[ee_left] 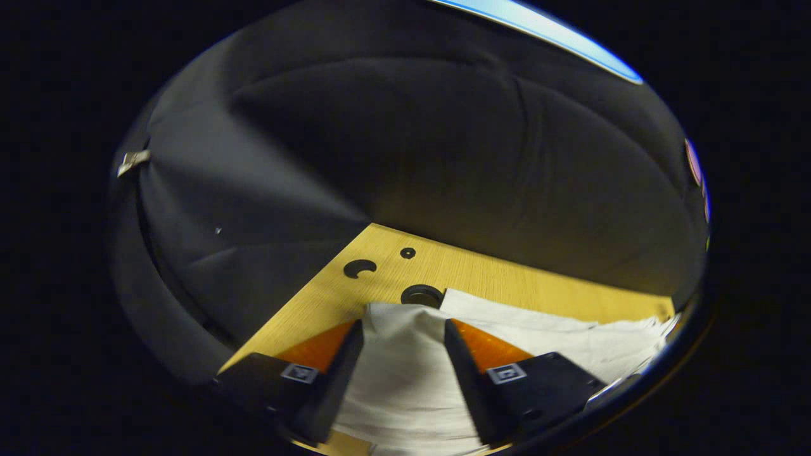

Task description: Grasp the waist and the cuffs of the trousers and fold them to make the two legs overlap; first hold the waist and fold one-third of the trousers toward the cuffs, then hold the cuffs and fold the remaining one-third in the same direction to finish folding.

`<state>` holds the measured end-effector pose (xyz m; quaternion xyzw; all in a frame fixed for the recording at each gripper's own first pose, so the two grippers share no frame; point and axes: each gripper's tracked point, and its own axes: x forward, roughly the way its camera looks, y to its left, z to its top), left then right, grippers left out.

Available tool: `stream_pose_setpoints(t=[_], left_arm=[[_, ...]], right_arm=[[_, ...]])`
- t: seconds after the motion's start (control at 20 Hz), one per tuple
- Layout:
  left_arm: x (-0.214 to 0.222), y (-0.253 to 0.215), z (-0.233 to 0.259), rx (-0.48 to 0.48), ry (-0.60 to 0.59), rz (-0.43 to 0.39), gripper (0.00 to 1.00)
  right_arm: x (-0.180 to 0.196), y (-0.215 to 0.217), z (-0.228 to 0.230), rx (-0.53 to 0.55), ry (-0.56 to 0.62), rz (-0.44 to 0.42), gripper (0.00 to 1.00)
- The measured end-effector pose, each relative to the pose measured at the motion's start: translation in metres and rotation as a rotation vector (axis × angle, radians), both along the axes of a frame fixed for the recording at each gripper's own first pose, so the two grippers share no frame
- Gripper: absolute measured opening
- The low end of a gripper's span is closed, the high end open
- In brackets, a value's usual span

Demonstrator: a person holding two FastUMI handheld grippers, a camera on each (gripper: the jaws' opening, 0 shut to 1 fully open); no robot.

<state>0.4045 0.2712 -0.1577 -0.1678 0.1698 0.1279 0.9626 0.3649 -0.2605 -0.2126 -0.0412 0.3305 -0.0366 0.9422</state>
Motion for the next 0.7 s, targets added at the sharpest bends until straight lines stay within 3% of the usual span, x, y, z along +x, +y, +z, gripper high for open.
stream_pose_setpoints(t=[0.05, 0.1, 0.3, 0.45, 0.5, 0.7], left_arm=[[-0.009, 0.002, 0.012, -0.025, -0.032, 0.015, 0.87], [-0.016, 0.004, 0.021, -0.043, -0.062, 0.021, 0.96], [-0.051, -0.007, 0.040, -0.055, -0.122, 0.004, 0.96], [-0.079, -0.015, 0.053, 0.012, -0.104, -0.026, 0.92], [-0.088, -0.021, 0.058, 0.036, -0.100, -0.033, 0.96], [-0.119, -0.065, 0.085, 0.077, -0.146, -0.108, 0.96]], right_arm=[[-0.004, -0.004, 0.006, 0.020, -0.022, -0.021, 0.98], [-0.008, -0.012, 0.010, 0.039, -0.045, -0.051, 0.98], [-0.030, -0.026, 0.016, 0.210, -0.113, -0.165, 0.99], [-0.029, -0.047, 0.006, 0.231, -0.129, -0.254, 0.99], [-0.030, -0.048, 0.002, 0.241, -0.131, -0.276, 0.99], [-0.030, -0.052, -0.005, 0.273, -0.129, -0.315, 0.99]])
